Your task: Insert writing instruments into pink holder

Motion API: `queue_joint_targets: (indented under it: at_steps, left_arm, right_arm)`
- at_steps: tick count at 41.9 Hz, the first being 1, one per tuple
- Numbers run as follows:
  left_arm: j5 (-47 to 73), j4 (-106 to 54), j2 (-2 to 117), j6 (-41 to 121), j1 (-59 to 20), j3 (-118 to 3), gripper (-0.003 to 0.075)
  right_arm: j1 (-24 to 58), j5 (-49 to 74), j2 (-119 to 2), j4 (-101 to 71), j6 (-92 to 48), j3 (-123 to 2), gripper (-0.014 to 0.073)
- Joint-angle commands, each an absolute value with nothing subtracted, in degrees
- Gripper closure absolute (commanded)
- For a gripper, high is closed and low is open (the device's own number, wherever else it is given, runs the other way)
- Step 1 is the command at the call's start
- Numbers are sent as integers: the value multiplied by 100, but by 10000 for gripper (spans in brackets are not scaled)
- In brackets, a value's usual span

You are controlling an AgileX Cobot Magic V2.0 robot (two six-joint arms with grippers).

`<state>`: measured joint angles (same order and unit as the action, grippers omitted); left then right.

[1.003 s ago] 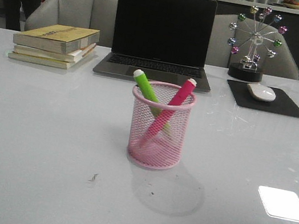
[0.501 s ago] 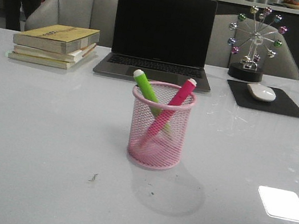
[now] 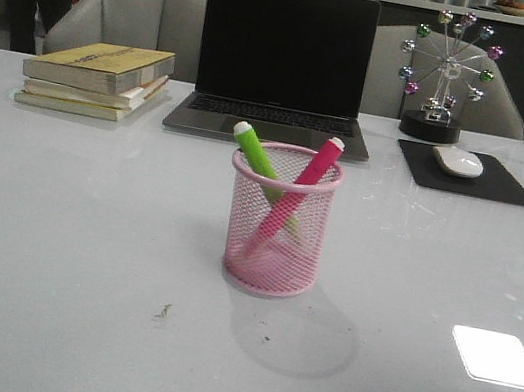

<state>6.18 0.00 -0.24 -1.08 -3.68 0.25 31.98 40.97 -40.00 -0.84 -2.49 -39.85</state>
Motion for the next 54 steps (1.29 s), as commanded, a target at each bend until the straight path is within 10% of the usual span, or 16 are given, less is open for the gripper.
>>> queue_joint_targets:
  at_steps: [1,54]
  left_arm:
    - [-153,-43,-140,-160,-355,32,621]
    - [-338,-43,-139,-160,-514,57,621]
  right_arm:
    - [3187,3712,-3982,-105,-317,-4134,537]
    - [3206,3684,-3929,-118,-317,-4095,537]
